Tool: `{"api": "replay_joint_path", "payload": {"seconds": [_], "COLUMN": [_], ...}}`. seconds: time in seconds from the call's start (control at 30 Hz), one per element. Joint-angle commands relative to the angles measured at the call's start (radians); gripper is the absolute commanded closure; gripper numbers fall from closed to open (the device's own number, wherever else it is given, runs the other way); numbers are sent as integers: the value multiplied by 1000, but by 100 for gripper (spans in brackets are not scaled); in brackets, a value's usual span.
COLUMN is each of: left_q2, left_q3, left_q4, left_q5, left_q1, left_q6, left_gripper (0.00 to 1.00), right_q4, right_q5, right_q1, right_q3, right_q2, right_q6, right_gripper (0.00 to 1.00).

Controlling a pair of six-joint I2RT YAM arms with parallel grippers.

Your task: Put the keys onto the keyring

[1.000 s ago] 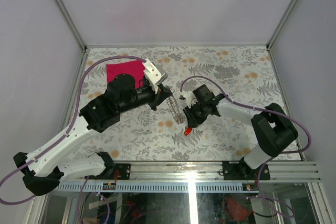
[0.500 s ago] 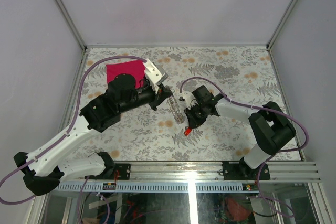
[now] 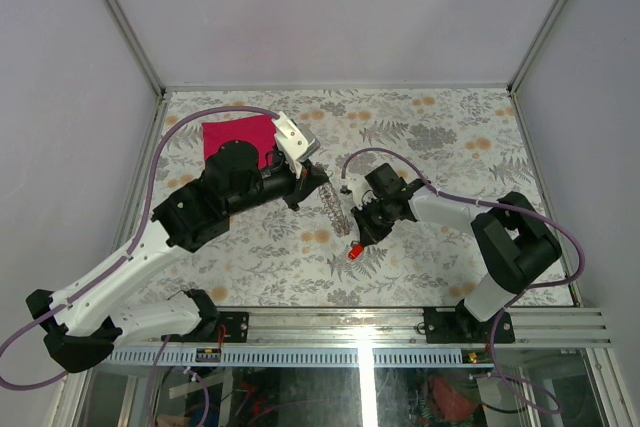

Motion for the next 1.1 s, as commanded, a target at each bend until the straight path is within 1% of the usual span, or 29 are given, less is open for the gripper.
{"api": "replay_joint_path", "payload": {"seconds": [0.0,0.13,0.47,0.9,1.0,1.07], "left_q2": [-11,-14,-29,-52,-57,-61], "left_q3": [19,18,17,16,17,14], "left_q4": [43,41,62,67,73,83], "left_q5": [-3,-7,-34,-42,-23,-11], "left_q1": [3,2,2,3,2,2], "left_q6": [1,0,1,30,40,45], "left_gripper": [100,100,100,100,100,100], "right_q4": [9,1,-24,74,96,96], "right_q5": [-28,-14,10,92,93,58], "right_q1": [8,9,8,8,8,8], "right_q3": [21,22,44,67,81,95], "right_q2": [1,-46,-234,-532,-589,-610], "right_q6": [-15,-22,-52,-51,-60,-87], "right_gripper": [100,100,100,100,100,100]}}
